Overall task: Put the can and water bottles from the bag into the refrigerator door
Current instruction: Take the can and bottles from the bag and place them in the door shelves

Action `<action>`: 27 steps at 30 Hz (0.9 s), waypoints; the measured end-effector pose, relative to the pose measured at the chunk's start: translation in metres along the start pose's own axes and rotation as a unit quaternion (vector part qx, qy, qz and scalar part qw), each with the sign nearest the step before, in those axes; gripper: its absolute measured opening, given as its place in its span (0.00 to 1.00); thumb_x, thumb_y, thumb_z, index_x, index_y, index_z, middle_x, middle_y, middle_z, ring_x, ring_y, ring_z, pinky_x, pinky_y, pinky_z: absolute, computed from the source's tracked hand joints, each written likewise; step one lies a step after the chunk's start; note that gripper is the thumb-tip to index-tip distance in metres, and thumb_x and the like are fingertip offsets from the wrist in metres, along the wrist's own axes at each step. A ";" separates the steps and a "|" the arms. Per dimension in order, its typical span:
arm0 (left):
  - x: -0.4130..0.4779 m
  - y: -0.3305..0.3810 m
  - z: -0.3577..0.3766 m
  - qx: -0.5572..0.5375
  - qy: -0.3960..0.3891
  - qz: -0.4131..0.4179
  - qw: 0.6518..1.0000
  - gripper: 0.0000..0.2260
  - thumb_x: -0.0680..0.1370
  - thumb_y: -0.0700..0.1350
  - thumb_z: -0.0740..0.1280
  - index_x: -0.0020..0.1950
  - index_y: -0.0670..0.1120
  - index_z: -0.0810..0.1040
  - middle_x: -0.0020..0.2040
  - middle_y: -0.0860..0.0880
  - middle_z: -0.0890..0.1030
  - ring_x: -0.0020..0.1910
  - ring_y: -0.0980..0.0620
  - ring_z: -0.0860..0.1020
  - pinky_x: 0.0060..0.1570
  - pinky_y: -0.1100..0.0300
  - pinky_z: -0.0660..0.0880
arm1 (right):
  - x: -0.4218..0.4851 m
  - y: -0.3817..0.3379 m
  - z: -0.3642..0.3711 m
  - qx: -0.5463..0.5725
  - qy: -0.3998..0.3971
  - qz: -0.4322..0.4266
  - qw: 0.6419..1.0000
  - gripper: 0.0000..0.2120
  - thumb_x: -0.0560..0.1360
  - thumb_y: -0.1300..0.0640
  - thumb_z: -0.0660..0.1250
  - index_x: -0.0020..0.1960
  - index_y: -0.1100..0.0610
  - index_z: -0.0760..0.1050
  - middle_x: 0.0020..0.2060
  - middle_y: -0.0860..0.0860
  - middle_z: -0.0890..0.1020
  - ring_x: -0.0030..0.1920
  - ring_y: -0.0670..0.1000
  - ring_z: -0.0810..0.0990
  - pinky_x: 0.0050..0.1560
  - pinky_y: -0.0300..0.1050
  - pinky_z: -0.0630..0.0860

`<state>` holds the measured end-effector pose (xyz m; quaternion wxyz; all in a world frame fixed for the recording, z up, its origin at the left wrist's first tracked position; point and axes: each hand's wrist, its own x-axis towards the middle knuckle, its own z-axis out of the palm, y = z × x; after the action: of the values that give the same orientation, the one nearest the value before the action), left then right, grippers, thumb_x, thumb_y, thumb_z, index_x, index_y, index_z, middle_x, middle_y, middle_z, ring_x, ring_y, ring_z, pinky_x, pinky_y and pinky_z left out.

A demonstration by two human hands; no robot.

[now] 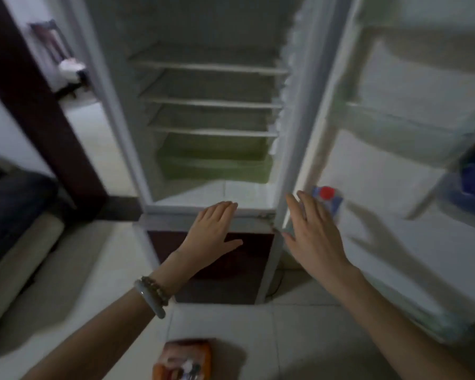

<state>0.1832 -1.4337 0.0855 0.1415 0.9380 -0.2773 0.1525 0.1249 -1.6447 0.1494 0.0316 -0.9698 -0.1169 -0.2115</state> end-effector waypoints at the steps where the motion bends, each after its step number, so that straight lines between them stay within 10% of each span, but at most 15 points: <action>1: -0.019 -0.014 0.002 0.000 -0.017 -0.038 0.999 0.35 0.72 0.55 0.70 0.72 0.41 0.62 0.70 0.42 0.68 0.69 0.43 0.65 0.67 0.50 0.61 | 0.002 -0.010 0.016 0.012 -0.017 -0.014 1.000 0.37 0.61 0.59 0.78 0.66 0.65 0.67 0.58 0.65 0.75 0.57 0.64 0.75 0.56 0.58 0.75; 12: -0.240 -0.120 0.089 -0.046 -0.219 -0.322 0.920 0.35 0.72 0.56 0.69 0.72 0.40 0.62 0.71 0.41 0.66 0.69 0.41 0.64 0.66 0.48 0.62 | -0.051 -0.124 0.195 0.089 -0.253 -0.142 0.953 0.32 0.61 0.63 0.77 0.63 0.66 0.71 0.60 0.66 0.75 0.58 0.65 0.75 0.56 0.57 0.74; 27: -0.445 -0.113 0.342 -0.109 -0.244 -0.496 0.826 0.30 0.73 0.55 0.68 0.70 0.43 0.65 0.68 0.43 0.69 0.67 0.44 0.67 0.65 0.52 0.63 | -0.202 -0.175 0.458 0.178 -0.410 -0.228 0.865 0.29 0.73 0.55 0.67 0.71 0.57 0.62 0.70 0.57 0.65 0.69 0.56 0.63 0.69 0.49 0.62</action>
<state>-0.0382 -1.2501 -0.4092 0.2268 0.9342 0.1852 -0.2037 0.0890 -1.4677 -0.3485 0.1035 -0.8937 -0.3724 0.2280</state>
